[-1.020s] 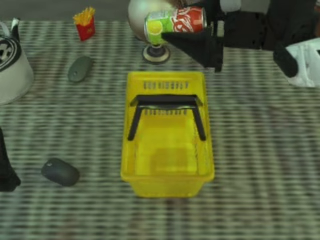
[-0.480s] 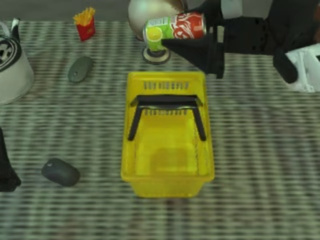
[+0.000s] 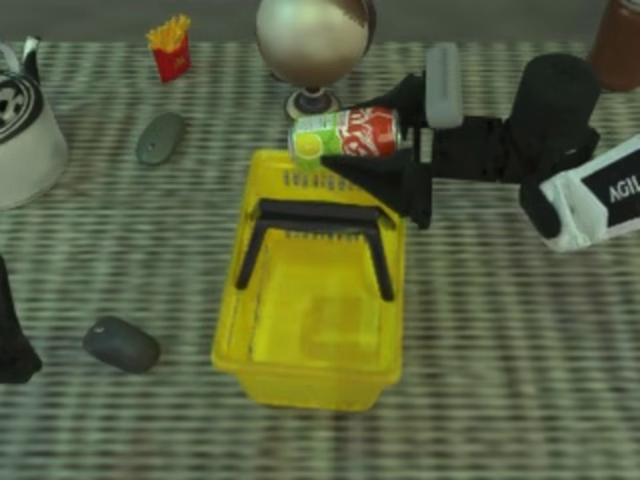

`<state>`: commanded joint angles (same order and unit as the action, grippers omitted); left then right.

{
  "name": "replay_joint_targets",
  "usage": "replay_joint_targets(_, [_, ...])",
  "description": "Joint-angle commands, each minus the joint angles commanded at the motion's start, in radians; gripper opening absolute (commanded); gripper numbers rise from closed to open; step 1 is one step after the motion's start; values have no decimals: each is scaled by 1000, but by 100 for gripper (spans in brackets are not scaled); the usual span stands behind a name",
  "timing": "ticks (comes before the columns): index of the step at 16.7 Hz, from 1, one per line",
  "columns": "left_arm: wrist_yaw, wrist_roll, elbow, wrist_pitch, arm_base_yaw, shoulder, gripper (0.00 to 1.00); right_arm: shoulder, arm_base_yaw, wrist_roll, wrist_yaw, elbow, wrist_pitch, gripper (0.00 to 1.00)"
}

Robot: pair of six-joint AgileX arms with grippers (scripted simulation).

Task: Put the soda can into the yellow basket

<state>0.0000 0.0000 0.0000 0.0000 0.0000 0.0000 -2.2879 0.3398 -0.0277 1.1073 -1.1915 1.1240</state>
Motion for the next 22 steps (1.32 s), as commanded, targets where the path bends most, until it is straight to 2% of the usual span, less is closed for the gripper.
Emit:
replay_joint_targets(5, [0,0,0,0,0,0,100,-13,1,-1,-1,6,13,0])
replay_joint_targets(18, [0,0,0,0,0,0,100,-13,1,-1,-1,6,13,98])
replay_joint_targets(22, [0,0,0,0,0,0,100,-13,1,-1,-1,6,13,100])
